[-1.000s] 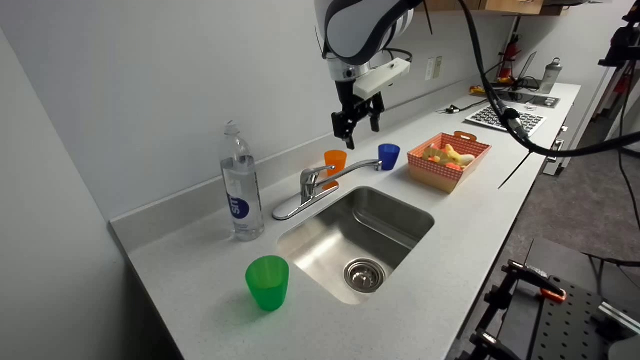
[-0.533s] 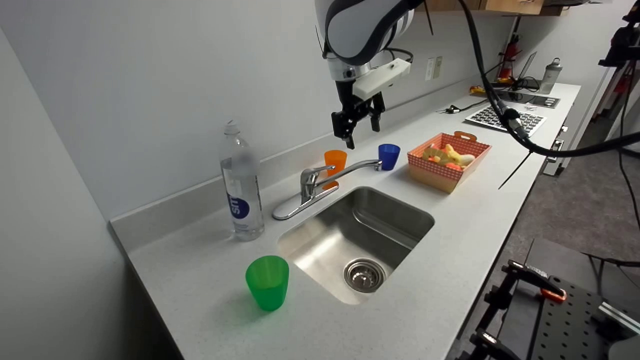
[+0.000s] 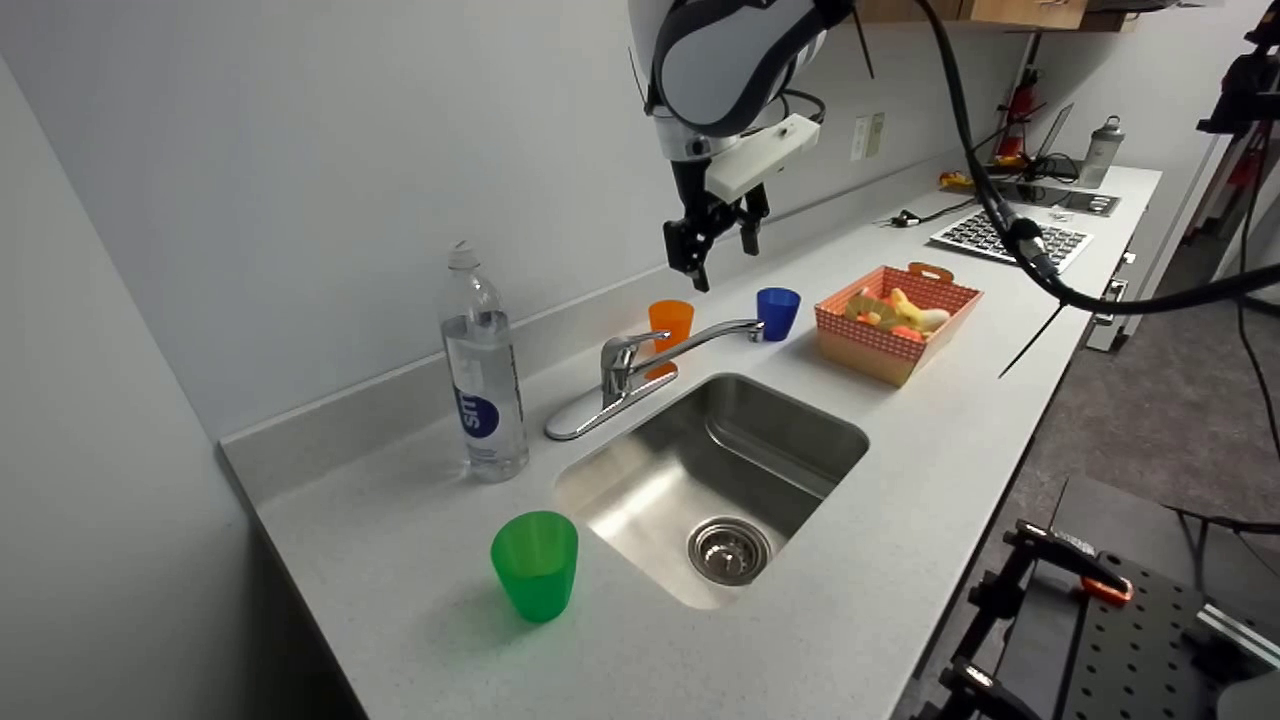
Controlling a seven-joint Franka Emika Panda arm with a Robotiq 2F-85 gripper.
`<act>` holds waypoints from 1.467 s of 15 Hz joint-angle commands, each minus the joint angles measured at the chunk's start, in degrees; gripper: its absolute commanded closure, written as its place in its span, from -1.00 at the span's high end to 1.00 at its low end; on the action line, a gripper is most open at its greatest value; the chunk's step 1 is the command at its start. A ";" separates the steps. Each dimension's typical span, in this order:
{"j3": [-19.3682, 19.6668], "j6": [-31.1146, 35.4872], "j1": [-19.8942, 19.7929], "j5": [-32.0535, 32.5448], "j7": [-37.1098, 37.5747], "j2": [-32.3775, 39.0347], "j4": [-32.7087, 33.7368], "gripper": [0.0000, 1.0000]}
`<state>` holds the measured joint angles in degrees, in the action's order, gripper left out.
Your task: Turn the tap nozzle slightly to the left
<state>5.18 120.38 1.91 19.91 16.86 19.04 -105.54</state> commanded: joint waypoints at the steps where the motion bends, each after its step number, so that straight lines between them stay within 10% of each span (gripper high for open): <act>1: -0.16 -0.33 -0.07 -1.39 0.43 0.00 0.12 1.00; 22: 0.04 -1.99 0.07 -2.35 2.86 0.03 0.11 1.00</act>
<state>5.14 118.52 1.91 17.62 19.79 19.06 -105.54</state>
